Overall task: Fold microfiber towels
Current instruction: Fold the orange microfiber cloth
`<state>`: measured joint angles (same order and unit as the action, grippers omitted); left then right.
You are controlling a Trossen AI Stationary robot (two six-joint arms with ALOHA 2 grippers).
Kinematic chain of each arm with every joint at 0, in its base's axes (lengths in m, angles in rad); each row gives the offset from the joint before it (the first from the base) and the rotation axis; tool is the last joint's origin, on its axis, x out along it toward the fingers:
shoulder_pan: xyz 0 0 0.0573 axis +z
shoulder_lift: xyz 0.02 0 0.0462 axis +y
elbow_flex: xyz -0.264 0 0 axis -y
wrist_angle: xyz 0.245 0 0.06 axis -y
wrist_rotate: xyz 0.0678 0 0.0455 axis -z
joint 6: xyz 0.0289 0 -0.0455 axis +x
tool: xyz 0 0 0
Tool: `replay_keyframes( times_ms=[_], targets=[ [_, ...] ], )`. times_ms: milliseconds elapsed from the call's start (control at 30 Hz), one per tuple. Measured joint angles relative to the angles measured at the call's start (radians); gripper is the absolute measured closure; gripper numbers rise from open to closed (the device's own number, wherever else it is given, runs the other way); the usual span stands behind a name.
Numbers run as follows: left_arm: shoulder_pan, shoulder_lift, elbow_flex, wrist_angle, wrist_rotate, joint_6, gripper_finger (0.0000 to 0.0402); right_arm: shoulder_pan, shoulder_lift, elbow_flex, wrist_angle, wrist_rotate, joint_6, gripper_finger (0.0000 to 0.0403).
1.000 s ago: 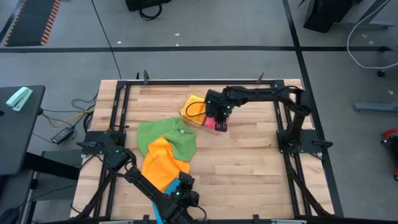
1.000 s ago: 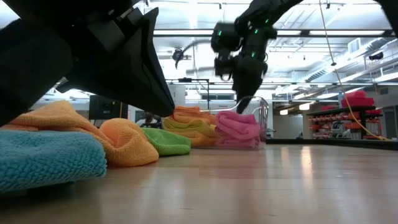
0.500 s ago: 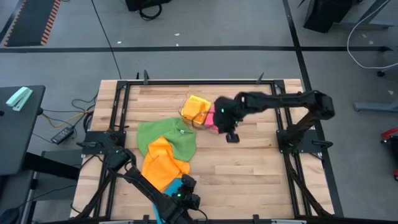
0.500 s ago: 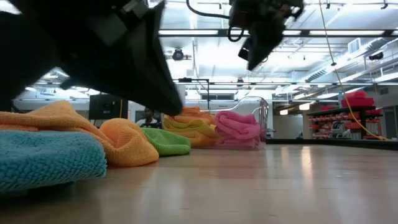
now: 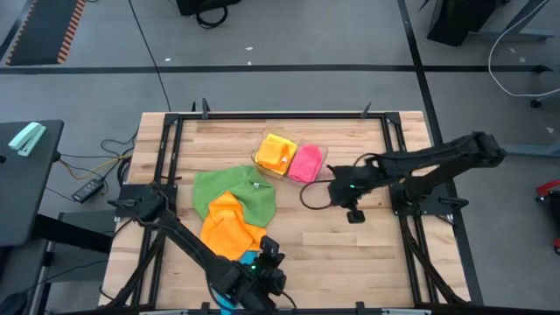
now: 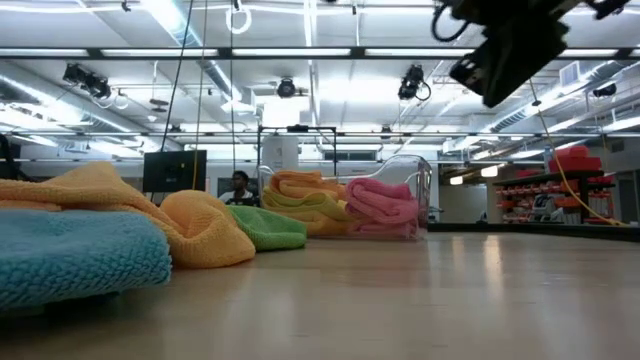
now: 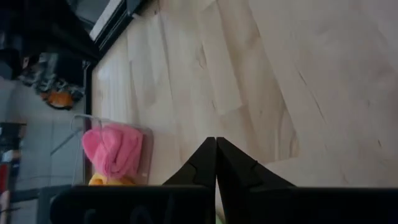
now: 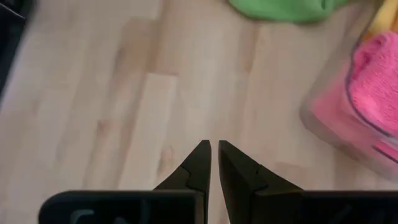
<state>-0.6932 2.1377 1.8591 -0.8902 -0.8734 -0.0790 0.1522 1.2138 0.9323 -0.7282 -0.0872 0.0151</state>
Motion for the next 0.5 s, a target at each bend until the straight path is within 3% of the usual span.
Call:
replay_keyframes(
  times_ms=[233,400,500],
  targets=[
    [0.072,-0.058,0.000,0.010,0.119,0.020,0.0390,0.089,-0.166,-0.159,0.215,0.017,-0.006,0.0363],
    [0.114,-0.058,0.000,0.044,0.124,0.035,0.0390,0.141,-0.211,-0.187,0.332,0.052,-0.090,0.0363],
    [0.137,-0.058,-0.001,0.153,0.162,0.063,0.0396,0.158,-0.220,-0.176,0.358,0.069,-0.132,0.0363]
  ],
)
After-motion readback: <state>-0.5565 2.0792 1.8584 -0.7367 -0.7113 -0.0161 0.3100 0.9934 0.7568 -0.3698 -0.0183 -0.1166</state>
